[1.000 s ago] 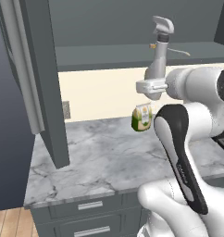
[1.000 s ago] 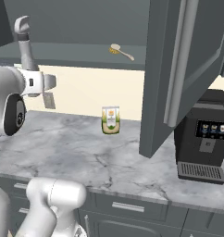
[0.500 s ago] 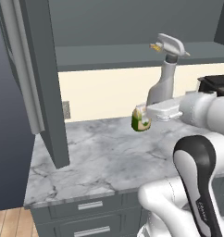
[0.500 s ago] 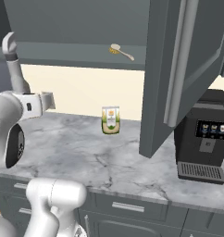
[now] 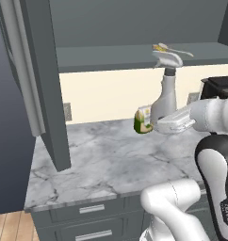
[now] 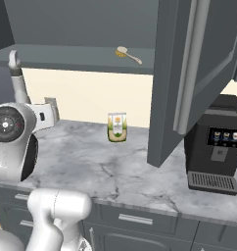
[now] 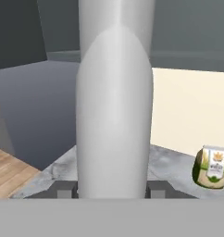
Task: Pick the spray and dish brush from the cabinet and place them on the counter.
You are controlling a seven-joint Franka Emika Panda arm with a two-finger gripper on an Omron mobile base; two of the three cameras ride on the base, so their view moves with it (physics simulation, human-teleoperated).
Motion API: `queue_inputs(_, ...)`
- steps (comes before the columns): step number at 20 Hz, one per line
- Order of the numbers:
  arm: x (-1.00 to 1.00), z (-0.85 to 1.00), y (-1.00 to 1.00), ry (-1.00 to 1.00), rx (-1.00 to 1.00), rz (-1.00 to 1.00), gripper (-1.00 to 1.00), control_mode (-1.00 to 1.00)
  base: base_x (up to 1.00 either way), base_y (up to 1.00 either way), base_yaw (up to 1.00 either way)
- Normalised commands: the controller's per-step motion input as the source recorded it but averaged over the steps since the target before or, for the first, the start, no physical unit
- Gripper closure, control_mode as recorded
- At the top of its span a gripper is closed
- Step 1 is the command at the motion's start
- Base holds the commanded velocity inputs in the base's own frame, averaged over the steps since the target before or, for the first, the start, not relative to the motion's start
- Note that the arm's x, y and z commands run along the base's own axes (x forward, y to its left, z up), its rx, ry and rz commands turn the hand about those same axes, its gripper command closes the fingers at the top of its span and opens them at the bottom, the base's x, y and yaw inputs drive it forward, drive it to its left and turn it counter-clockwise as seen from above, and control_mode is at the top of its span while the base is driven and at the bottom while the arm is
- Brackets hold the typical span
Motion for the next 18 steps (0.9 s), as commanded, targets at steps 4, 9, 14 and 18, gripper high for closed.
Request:
queue_inputs(4, 0.08, -0.36, 0.15, 0.02, 0.00, 0.17, 1.00, -1.00, 0.00, 0.00, 0.00)
queue_inputs(9, 0.36, -0.45, 0.20, 0.04, -0.01, 0.13, 1.00, -1.00, 0.00, 0.00, 0.00)
queue_inputs(14, 0.32, -0.42, 0.09, -0.02, -0.05, 0.11, 1.00, -1.00, 0.00, 0.00, 0.00)
queue_inputs(18, 0.20, -0.50, 0.20, -0.10, -0.08, 0.16, 1.00, -1.00, 0.00, 0.00, 0.00)
